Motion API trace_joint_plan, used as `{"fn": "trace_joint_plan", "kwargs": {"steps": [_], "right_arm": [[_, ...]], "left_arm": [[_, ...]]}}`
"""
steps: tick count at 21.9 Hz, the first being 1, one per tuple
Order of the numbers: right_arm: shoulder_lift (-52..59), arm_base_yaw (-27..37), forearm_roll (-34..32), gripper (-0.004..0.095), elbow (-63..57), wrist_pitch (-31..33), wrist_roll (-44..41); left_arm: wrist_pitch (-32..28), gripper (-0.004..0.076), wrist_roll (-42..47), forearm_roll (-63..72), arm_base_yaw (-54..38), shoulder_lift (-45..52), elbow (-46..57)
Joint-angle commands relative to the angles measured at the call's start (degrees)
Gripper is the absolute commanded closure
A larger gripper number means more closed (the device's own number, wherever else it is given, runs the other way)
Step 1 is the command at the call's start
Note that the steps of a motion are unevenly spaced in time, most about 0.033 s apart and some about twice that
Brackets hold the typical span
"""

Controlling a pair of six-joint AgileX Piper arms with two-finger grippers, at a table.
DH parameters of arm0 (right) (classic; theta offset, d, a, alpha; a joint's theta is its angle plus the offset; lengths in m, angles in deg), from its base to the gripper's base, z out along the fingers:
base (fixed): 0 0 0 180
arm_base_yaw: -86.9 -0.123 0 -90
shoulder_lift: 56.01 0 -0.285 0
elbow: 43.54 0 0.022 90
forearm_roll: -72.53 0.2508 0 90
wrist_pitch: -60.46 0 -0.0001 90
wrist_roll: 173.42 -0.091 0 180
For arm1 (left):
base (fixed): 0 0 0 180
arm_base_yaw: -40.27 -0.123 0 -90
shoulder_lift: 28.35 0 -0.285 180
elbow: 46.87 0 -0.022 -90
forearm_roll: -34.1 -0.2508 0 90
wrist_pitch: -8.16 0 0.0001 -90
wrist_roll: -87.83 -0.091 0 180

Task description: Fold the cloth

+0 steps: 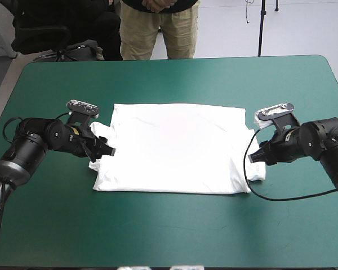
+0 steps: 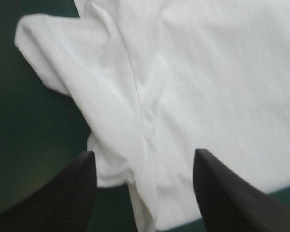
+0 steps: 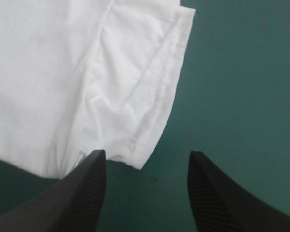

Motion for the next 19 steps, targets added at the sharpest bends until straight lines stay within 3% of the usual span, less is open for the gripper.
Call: {"fn": "trace_joint_plan", "kwargs": {"steps": [1, 3, 4, 8, 17, 19], "right_arm": [[-1.9, 2.9, -0.8, 0.0412, 1.2, -5.5, -1.9], [-6.1, 7.5, 2.7, 0.0412, 0.9, -9.4, 0.2], [-9.3, 10.0, 7.4, 0.0412, 0.9, -11.1, 5.1], [-18.2, 10.3, 13.8, 0.0475, 0.9, -11.1, 10.9], [-24.4, 10.3, 14.9, 0.0929, 1.0, -10.9, 13.7], [-24.2, 10.3, 15.0, 0.0924, 1.4, -10.5, 13.7]], "left_arm": [[-5.8, 0.029, 1.5, 1.2, 0.2, 0.6, -1.3], [-5.8, 0.029, 1.5, 1.6, 0.2, -0.3, -1.3], [-6.2, 0.029, 1.5, 1.6, 0.2, -0.4, -1.3], [-6.9, 0.029, 1.5, 1.8, 0.2, -0.4, -1.3], [-6.9, 0.029, 1.5, 1.9, 0.2, -0.4, -1.3], [-6.9, 0.029, 1.5, 1.9, 0.2, -0.4, -1.3]]}}
